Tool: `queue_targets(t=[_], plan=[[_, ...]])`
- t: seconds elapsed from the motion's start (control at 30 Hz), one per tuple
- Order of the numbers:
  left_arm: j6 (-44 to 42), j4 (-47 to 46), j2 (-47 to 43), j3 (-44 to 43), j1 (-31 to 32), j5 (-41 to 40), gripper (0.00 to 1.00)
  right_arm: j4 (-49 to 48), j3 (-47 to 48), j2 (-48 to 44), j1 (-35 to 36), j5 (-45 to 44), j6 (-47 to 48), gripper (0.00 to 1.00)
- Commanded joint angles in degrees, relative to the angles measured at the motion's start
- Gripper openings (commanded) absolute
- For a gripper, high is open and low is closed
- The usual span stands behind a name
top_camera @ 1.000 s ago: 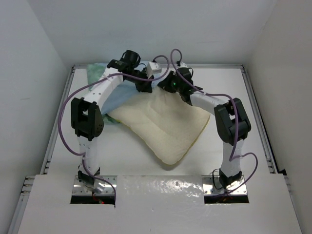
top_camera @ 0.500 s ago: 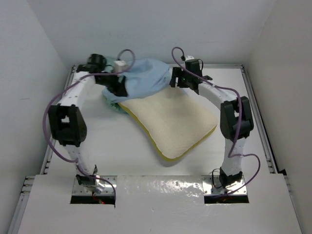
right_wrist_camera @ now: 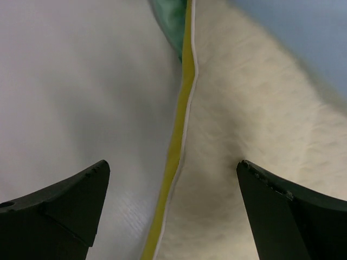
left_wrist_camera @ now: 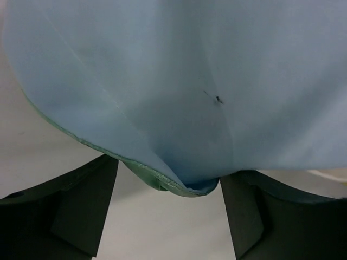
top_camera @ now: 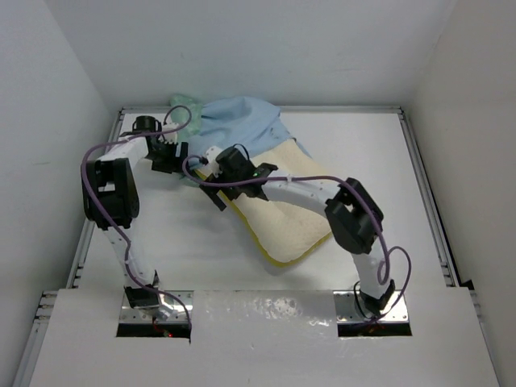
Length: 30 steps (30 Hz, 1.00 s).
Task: Put the pillow into the pillowcase
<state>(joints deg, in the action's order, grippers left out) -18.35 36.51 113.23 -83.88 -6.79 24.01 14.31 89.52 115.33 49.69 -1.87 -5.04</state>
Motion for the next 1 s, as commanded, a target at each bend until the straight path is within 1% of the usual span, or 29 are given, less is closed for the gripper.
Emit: queue_targets(t=[0.0,0.07,0.13,0.17,0.2,0.23,0.27,0.3,0.33,0.37,0.4,0.47,0.5,0.53,0.63,0.67,0.7,0.73,0.77,0.8,0.87,0.93,0.97], plan=[[6.7,-4.8,2.7,-3.0,-0.6,-6.7,0.72,1.0,2.1,3.3,-0.5,-7.3,-2.7,0.99],[6.8,-3.8,5.2,-3.9,-0.6,-8.1,0.67,-1.0,1.7,5.3,-0.5,-10.4,-5.1,0.99],[6.9,-5.6,5.9,-3.0,-0.5,-4.9,0.59,-2.2,2.8,8.5,-0.6,-12.4,-6.5,0.99],[7.4,-6.7,5.9,-2.2,-0.5,-3.7,0.52,-1.9,3.7,9.8,-0.6,-14.6,-6.7,0.98],[7.7,-9.0,5.7,-1.0,-0.5,-2.5,0.44,-1.3,5.0,11.1,-0.6,-15.4,-7.0,0.95],[8.4,-10.0,5.6,-0.5,-0.6,-1.3,0.23,0.1,7.8,12.3,-0.7,-16.1,-7.7,0.77],[8.6,-10.8,5.5,-0.2,-0.5,0.9,0.11,0.6,8.9,13.9,-1.1,-16.2,-8.5,0.59],[8.7,-11.3,5.3,0.1,-0.5,1.8,0.0,0.8,9.9,14.1,-1.4,-15.6,-9.4,0.37],[8.2,-11.2,5.1,0.2,-0.5,3.0,0.0,-0.5,10.2,14.0,-1.6,-15.3,-10.1,0.14],[7.1,-10.5,3.9,0.3,-0.6,5.8,0.0,-1.6,10.3,13.1,-2.1,-15.2,-11.6,0.0],[4.8,-9.2,3.0,1.0,-0.6,7.3,0.0,-3.9,10.4,12.5,-2.4,-14.9,-13.6,0.0],[1.5,-6.2,-1.3,2.4,-0.5,10.2,0.0,-5.7,11.7,11.1,-4.0,-15.0,-16.7,0.0],[-2.4,-4.8,-3.1,2.7,-0.2,10.7,0.0,-6.5,13.8,10.8,-4.8,-15.5,-18.8,0.0],[-4.6,-3.2,-6.5,3.0,0.0,11.4,0.0,-8.0,15.1,10.7,-6.3,-15.9,-23.2,0.0],[-13.3,3.5,-12.1,3.9,1.3,13.3,0.0,-10.4,20.2,11.7,-9.0,-19.7,-31.1,0.0],[-15.6,7.7,-12.9,3.9,1.9,13.9,0.0,-11.0,21.5,12.2,-9.3,-21.0,-31.8,0.0],[-20.2,10.1,-13.4,3.6,3.3,14.3,0.0,-11.5,24.0,13.4,-9.3,-22.5,-32.0,0.0],[-22.3,12.5,-13.7,3.5,4.1,15.3,0.0,-12.5,25.2,14.0,-9.3,-25.1,-31.4,0.0],[-24.8,17.2,-13.7,3.0,5.2,16.0,0.0,-13.2,25.9,14.5,-9.3,-25.5,-31.6,0.0],[-29.5,19.5,-13.7,3.2,6.6,16.9,0.0,-13.9,27.1,15.3,-9.3,-25.6,-32.2,0.0],[-33.3,23.5,-13.6,3.5,10.3,19.0,0.0,-14.0,28.3,16.2,-9.2,-24.7,-34.5,0.0],[-36.2,26.2,-13.1,2.8,11.4,24.5,0.0,-14.0,29.0,17.7,-8.1,-25.3,-35.0,0.0],[-40.1,29.7,-13.1,2.3,11.9,26.9,0.0,-14.0,29.0,18.2,-7.7,-25.6,-35.0,0.0]])
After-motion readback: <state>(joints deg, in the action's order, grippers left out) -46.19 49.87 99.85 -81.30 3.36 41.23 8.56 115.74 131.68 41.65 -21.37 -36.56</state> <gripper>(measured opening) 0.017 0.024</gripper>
